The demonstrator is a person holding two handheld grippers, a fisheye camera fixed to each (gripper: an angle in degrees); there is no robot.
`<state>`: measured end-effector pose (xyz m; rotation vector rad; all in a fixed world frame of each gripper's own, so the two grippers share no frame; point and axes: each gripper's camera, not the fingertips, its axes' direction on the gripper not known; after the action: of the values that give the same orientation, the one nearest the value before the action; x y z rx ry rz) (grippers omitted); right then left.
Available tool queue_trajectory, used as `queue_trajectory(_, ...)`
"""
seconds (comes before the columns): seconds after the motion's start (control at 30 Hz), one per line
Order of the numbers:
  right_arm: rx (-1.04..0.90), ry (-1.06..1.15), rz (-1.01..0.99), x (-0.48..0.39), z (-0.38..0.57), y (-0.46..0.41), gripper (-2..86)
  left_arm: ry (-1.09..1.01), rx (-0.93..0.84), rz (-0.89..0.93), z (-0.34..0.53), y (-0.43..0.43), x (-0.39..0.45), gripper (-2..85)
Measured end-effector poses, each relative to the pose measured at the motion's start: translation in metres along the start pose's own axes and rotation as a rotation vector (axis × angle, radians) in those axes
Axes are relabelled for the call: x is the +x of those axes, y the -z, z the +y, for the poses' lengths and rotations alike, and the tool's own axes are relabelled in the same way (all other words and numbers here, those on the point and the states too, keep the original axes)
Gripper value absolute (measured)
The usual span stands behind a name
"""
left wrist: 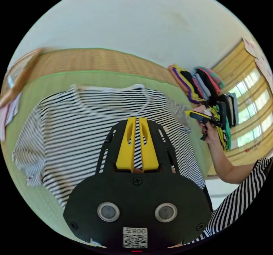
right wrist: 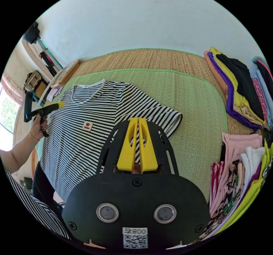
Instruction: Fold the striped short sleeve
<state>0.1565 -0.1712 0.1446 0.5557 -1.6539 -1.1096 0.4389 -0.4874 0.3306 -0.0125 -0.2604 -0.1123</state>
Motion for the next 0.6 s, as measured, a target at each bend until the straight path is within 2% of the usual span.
queue_trajectory(0.07, -0.017, 0.013, 0.013, -0.011, -0.021, -0.015, 0.0, 0.107, 0.023, -0.063, 0.021, 0.024, -0.044, 1.5)
queue_trajectory(0.13, -0.034, 0.017, 0.007, -0.018, -0.038, -0.026, 0.0, 0.201, 0.063, -0.202, 0.043, 0.049, -0.086, 1.3)
queue_trajectory(0.3, -0.077, 0.031, 0.033, -0.040, -0.081, -0.063, 0.0, 0.350, 0.038, -0.279, 0.080, 0.057, -0.149, 0.7)
queue_trajectory(0.6, -0.099, 0.024, 0.096, -0.056, -0.110, -0.089, 0.0, 0.315, -0.001, -0.225, 0.151, 0.077, -0.185, 0.3)
